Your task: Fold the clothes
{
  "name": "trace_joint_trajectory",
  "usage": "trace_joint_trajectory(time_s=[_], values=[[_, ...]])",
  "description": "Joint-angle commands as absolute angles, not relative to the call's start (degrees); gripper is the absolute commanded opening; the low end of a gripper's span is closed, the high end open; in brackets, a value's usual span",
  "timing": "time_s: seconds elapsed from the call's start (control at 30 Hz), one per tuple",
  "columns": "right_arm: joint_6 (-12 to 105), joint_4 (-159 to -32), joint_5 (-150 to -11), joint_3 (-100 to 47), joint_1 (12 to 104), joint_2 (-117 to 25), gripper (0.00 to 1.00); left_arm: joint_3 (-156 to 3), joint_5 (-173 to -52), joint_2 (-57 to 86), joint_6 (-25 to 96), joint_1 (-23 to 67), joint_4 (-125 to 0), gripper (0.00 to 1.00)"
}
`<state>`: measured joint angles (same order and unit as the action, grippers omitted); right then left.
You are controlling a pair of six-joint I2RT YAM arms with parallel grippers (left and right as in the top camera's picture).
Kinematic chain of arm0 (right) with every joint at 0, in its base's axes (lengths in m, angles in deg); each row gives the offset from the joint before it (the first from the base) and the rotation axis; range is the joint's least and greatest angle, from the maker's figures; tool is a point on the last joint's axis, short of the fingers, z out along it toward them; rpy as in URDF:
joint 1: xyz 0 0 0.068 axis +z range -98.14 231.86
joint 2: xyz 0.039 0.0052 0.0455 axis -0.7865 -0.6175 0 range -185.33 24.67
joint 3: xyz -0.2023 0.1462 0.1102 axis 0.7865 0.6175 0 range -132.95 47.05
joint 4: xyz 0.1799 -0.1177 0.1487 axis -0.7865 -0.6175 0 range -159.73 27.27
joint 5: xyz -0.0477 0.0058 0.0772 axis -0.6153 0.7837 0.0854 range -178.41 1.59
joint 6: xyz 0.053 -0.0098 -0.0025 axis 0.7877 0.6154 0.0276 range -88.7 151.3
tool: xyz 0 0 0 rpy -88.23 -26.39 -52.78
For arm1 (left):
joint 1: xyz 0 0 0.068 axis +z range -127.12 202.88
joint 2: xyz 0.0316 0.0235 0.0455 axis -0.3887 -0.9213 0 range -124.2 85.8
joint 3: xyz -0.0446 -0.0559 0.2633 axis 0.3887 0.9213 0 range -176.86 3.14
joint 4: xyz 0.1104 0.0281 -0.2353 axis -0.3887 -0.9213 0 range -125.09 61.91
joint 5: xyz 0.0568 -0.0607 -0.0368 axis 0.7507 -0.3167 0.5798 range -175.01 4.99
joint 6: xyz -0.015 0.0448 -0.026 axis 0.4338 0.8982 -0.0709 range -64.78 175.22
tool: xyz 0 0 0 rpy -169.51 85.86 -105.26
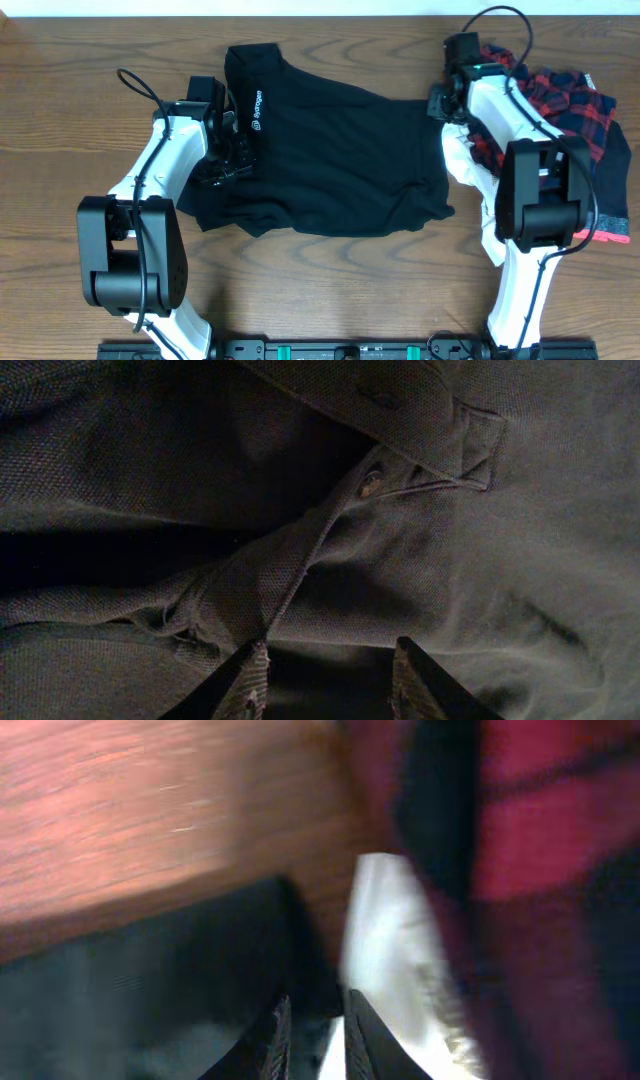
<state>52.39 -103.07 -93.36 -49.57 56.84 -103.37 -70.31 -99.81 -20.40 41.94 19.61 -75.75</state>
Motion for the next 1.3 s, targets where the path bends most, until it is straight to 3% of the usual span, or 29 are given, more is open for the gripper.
trace_joint_trajectory(time_s=[0.0, 0.17, 0.53, 0.9, 1.27], values=[[56.56, -103.81, -91.96, -50.47, 54.50, -103.81, 0.17, -69.70, -99.31, -20.88, 42.46, 19.52, -76.04, 0.42], [58.44, -105.30, -91.70, -50.45, 54.08, -103.88, 0.11, -69.70, -99.33, -20.88, 42.46, 19.52, -76.04, 0.42], [56.14, -99.66, -84.55, -50.47, 54.10, -103.81, 0.13, -69.70, -99.31, -20.88, 42.46, 19.52, -76.06, 0.42], [61.57, -112.84, -101.93, -50.45, 49.80, -103.83, 0.14, -69.70, -99.33, -20.88, 42.46, 19.52, -76.06, 0.42], [60.78, -116.25, -100.29, -50.45, 40.44, -103.83, 0.13, -69.70, -99.31, -20.88, 42.46, 19.52, -76.34, 0.42]])
